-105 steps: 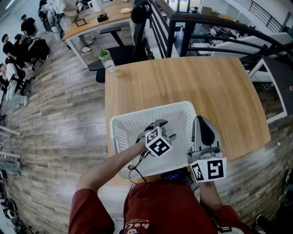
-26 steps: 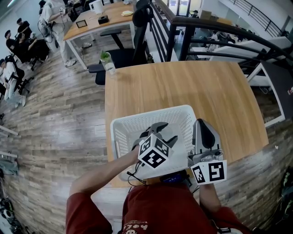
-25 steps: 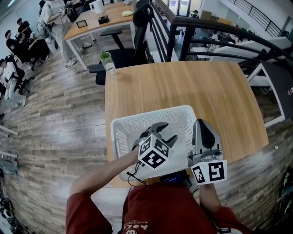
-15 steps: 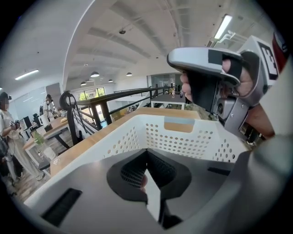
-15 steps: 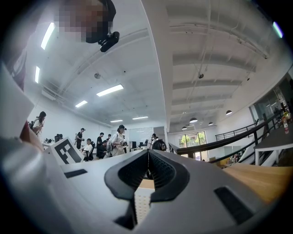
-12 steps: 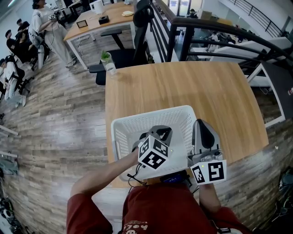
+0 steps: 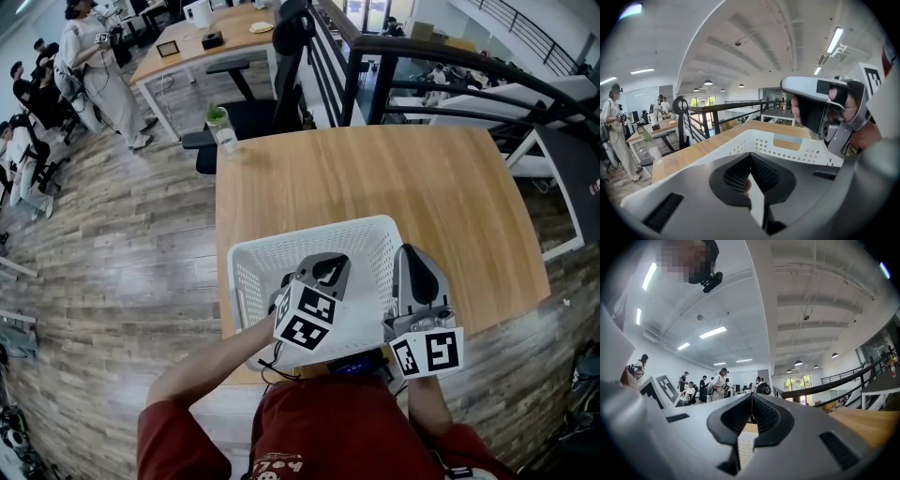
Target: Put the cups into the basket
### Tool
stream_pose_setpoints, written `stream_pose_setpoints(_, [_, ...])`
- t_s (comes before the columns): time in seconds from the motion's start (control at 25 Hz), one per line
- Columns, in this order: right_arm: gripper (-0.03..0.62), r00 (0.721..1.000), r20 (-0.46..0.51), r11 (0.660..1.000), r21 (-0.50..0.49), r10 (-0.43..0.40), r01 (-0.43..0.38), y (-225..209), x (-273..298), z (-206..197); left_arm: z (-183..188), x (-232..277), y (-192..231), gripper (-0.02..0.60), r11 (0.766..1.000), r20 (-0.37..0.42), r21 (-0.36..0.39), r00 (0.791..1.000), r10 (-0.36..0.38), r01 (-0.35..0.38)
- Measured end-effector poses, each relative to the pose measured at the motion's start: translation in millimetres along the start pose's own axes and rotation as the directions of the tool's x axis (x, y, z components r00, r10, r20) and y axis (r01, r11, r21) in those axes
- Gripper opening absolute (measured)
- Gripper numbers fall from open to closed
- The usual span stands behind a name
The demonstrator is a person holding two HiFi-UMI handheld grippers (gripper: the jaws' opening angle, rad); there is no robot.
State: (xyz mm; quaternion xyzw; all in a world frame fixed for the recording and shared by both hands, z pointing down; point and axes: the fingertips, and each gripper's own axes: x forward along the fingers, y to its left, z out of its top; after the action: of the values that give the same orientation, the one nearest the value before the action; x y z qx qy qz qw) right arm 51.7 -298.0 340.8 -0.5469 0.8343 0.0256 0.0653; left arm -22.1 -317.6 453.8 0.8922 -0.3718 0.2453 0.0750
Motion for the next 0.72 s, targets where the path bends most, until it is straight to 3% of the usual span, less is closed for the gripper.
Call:
stream_pose_setpoints(0.32, [0.011, 1.000, -0.004, 1.000, -0.004, 0.004, -0.004, 2.0, 2.0, -2.1, 25.6, -23.8, 19.4, 0.008, 0.995, 0.164, -0.050, 0.982, 0.095, -0.088])
stream_pose_setpoints(0.72, [0.011, 1.000, -0.006, 1.000, -0.016, 0.019, -0.019, 6.6, 3.2, 0.0, 46.6, -78.5, 50.6, 0.008, 0.963, 0.343, -0.122, 0.901, 0.267, -0.239])
